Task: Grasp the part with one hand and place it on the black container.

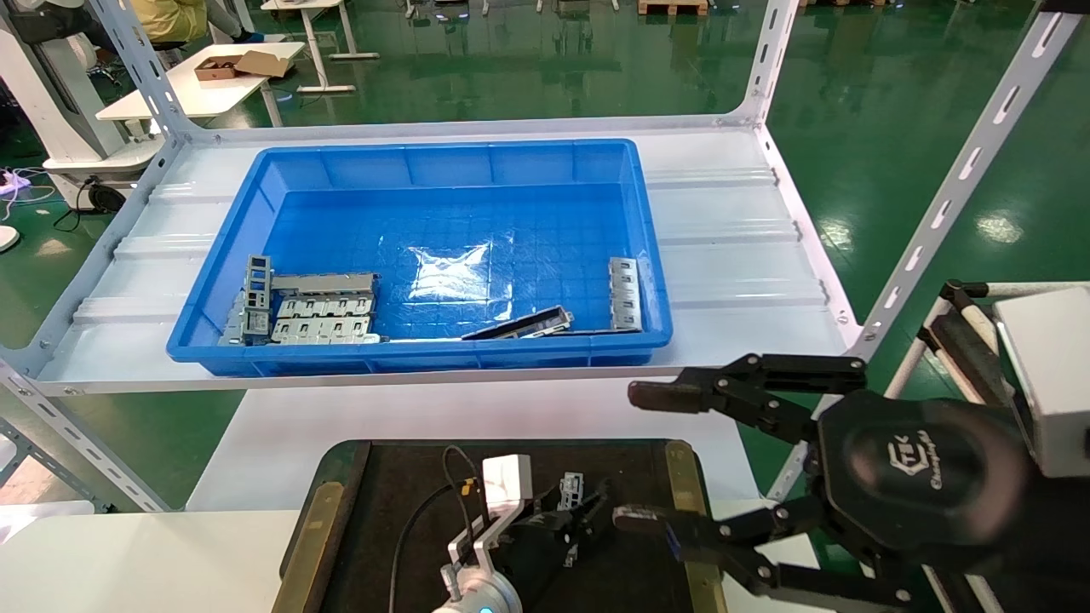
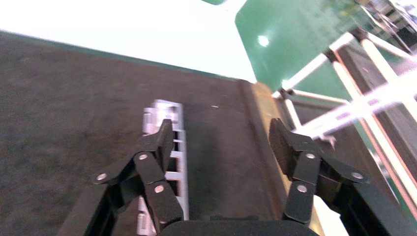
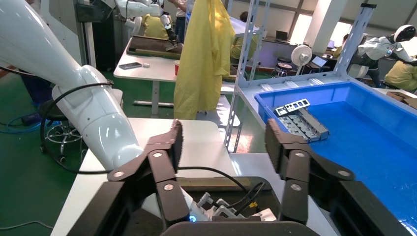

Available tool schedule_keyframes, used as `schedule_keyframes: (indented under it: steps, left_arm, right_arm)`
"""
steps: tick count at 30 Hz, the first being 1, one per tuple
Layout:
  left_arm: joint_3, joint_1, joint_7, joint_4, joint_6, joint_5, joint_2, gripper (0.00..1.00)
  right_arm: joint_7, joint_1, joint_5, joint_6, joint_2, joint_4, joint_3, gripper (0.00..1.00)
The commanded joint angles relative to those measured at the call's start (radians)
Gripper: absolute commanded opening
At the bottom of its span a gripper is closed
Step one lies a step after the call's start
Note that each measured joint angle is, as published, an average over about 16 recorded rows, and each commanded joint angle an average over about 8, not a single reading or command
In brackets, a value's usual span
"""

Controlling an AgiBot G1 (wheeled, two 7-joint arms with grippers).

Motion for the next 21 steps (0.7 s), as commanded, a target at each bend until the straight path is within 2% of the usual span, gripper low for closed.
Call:
schedule_keyframes:
  steps: [1, 11, 21]
  left_arm:
    - [-0.001, -0.002, -0.002, -0.023, 0.022, 0.031, -0.018, 1.0]
    - [-0.048, 0.015, -0.01, -0.202, 0.215, 0.172, -0.174, 1.0]
    - [-0.169, 0.014, 0.041, -0.271, 0.516, 0.2, -0.284, 1.0]
  right_arm:
    - [0.0, 0.0, 0.0, 0.0, 0.0, 0.0, 0.0, 1.0]
    - [0.0, 0.0, 0.0, 0.0, 0.0, 0.0, -0.001, 1.0]
    - [-0.001, 0.0, 0.001, 0.001, 0.001, 0.0, -0.001, 1.0]
